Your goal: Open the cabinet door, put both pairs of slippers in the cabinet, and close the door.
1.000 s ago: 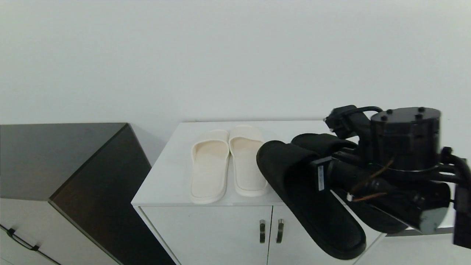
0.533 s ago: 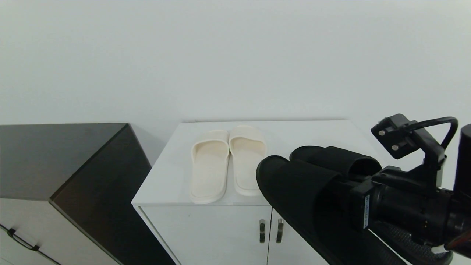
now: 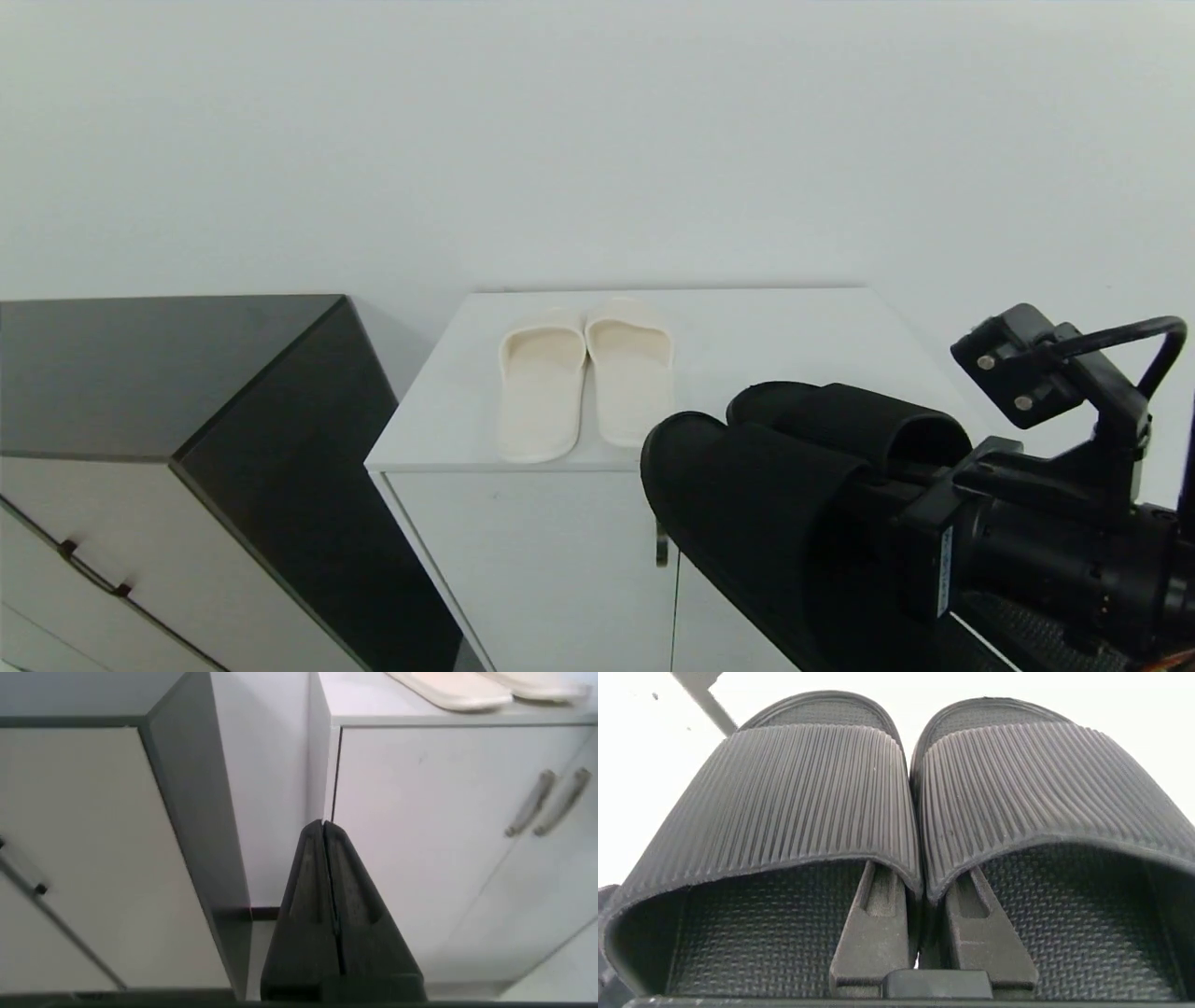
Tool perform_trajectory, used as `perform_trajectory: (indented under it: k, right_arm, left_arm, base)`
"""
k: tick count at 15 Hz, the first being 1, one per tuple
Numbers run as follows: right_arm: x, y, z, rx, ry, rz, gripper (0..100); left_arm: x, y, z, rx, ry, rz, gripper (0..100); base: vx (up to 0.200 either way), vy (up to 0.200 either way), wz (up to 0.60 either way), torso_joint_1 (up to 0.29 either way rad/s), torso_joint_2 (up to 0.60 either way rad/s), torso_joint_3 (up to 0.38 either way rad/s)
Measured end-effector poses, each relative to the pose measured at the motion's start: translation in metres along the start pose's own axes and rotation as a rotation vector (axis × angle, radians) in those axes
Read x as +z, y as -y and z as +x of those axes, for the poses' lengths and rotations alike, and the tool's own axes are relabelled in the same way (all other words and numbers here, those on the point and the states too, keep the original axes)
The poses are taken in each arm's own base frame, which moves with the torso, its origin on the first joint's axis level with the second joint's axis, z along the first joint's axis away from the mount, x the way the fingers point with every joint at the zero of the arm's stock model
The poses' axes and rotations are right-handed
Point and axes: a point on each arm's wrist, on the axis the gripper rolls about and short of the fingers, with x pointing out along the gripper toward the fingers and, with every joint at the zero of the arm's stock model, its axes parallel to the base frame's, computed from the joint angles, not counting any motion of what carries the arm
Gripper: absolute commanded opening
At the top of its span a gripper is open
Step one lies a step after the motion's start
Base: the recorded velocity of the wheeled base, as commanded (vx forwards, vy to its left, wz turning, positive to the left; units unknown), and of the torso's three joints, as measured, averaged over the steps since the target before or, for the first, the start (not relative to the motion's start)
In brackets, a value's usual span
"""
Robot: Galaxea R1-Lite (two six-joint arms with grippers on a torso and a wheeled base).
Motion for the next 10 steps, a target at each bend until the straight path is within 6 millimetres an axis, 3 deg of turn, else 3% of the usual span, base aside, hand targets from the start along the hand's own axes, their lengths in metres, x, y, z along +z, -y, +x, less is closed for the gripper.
perform_trajectory:
  k: [10]
  right_arm:
    - [-0.018,0.005,-0.015,0.096,-0.040,-0.073,0]
  left_arm:
    - [0.000,0.000,0.000,0.000,0.000,-0.001,0]
  base:
    - [0.000,0.000,0.00,0.000,0.00,0.000]
